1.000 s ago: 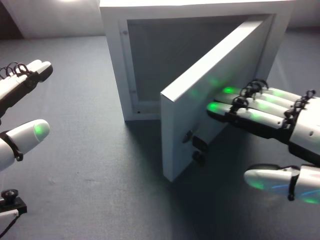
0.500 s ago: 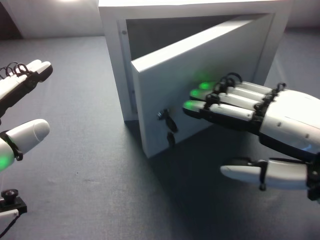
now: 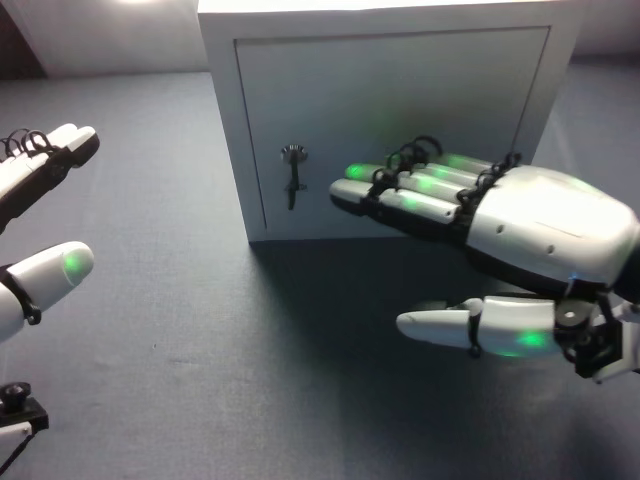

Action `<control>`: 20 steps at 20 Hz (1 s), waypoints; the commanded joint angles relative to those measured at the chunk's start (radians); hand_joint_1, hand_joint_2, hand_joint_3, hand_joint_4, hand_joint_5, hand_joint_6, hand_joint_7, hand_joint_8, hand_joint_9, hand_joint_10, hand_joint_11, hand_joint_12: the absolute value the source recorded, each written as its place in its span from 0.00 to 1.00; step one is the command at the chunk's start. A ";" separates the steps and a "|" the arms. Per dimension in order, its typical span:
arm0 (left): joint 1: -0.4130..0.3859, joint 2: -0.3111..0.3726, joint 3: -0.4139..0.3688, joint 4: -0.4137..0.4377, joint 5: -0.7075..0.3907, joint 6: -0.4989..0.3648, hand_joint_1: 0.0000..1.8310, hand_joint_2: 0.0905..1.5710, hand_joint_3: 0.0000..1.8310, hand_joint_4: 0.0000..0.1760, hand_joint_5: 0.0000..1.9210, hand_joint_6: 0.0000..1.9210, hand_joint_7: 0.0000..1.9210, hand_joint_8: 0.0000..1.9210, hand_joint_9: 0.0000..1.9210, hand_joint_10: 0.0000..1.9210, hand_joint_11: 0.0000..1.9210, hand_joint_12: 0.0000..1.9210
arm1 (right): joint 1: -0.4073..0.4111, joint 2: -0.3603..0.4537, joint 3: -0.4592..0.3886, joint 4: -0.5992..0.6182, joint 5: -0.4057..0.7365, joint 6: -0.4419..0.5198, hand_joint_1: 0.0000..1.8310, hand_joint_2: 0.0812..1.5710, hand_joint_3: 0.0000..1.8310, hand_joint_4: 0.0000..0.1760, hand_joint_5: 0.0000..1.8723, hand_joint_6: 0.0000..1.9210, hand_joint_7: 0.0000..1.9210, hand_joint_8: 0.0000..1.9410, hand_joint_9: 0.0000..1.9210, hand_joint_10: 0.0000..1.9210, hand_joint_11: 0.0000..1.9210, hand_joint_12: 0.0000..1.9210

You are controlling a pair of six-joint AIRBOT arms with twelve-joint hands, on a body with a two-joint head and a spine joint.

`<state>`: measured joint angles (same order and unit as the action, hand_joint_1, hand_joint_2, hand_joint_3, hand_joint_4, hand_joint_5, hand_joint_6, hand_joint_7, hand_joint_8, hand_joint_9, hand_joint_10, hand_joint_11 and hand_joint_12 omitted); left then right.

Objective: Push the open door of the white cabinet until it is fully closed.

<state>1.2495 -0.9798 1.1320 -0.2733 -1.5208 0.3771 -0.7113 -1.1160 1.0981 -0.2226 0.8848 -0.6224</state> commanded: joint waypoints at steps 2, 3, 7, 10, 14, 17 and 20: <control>-0.004 0.009 0.001 -0.014 -0.133 -0.006 0.09 0.95 0.00 0.00 0.02 0.00 0.00 0.00 0.00 0.00 0.00 0.00 | 0.026 -0.009 0.010 0.019 0.095 -0.004 0.21 0.83 0.00 0.00 0.02 0.00 0.00 0.00 0.01 0.00 0.00 0.14; -0.004 0.009 0.001 -0.014 -0.133 -0.006 0.10 0.94 0.00 0.00 0.03 0.00 0.00 0.00 0.00 0.00 0.00 0.00 | 0.034 -0.014 0.013 0.021 0.087 -0.012 0.24 0.82 0.00 0.00 0.01 0.00 0.00 0.00 0.00 0.00 0.00 0.14; -0.003 0.007 0.001 -0.015 -0.133 -0.006 0.10 0.94 0.00 0.00 0.03 0.00 0.00 0.00 0.00 0.00 0.00 0.00 | 0.046 -0.020 0.018 0.049 0.065 -0.052 0.24 0.82 0.00 0.00 0.02 0.00 0.00 0.00 0.01 0.00 0.00 0.14; -0.003 0.007 0.001 -0.016 -0.133 -0.006 0.10 0.94 0.00 0.00 0.03 0.00 0.00 0.00 0.00 0.00 0.00 0.00 | 0.046 -0.020 0.023 0.075 0.058 -0.069 0.21 0.83 0.00 0.00 0.02 0.00 0.00 0.00 0.01 0.00 0.00 0.14; -0.001 0.007 0.000 -0.018 -0.138 -0.006 0.10 0.95 0.00 0.00 0.03 0.00 0.00 0.00 0.00 0.00 0.00 0.00 | 0.046 -0.019 0.021 0.080 0.055 -0.072 0.21 0.83 0.00 0.00 0.02 0.00 0.00 0.00 0.01 0.00 0.00 0.14; 0.002 0.007 -0.001 -0.023 -0.145 -0.006 0.08 0.94 0.00 0.00 0.03 0.00 0.00 0.00 0.00 0.00 0.00 0.00 | 0.046 -0.018 -0.001 0.061 0.063 -0.072 0.21 0.83 0.00 0.00 0.02 0.00 0.00 0.00 0.01 0.00 0.00 0.14; 0.007 0.008 -0.005 -0.027 -0.152 -0.006 0.08 0.94 0.00 0.00 0.02 0.00 0.00 0.00 0.00 0.00 0.00 0.00 | 0.046 0.011 -0.045 0.025 0.097 -0.066 0.21 0.83 0.00 0.00 0.02 0.00 0.00 0.00 0.01 0.00 0.00 0.14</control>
<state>1.2594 -0.9798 1.1252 -0.2886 -1.5425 0.3767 -0.6765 -1.1069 1.0473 -0.2245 0.8383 -0.6918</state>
